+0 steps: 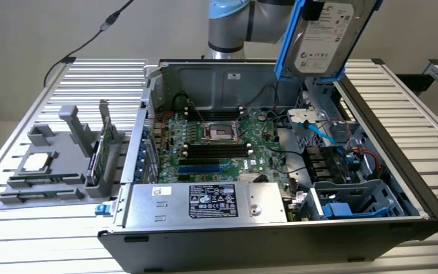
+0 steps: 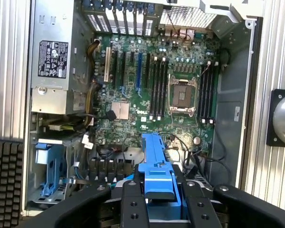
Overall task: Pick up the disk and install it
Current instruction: 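Pick up the disk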
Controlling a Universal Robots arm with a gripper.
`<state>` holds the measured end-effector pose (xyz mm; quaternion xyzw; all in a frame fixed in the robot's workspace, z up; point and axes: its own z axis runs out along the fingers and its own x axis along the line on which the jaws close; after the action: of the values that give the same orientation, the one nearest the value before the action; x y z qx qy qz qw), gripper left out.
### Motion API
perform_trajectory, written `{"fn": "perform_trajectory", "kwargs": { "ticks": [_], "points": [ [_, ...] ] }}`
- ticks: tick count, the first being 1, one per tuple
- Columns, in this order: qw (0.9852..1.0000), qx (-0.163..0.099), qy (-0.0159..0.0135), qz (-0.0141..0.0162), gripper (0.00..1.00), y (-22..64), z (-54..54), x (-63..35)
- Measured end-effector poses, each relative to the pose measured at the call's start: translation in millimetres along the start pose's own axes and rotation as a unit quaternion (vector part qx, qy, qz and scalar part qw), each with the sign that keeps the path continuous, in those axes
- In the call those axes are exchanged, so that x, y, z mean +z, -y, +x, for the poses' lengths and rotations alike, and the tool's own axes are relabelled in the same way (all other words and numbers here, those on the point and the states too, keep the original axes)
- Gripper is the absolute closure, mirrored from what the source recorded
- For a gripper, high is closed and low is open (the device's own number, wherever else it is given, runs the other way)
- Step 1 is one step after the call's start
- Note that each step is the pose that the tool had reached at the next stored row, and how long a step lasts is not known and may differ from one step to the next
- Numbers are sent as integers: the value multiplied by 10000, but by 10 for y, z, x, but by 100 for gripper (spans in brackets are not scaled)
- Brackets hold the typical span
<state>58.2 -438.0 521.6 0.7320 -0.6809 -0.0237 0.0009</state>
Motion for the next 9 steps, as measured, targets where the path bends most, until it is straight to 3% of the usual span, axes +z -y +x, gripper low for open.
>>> {"fn": "perform_trajectory", "kwargs": {
  "ticks": [9],
  "points": [
    [10000, -2, 47, 3, 67, 80, 213, -12]
  ]
}}
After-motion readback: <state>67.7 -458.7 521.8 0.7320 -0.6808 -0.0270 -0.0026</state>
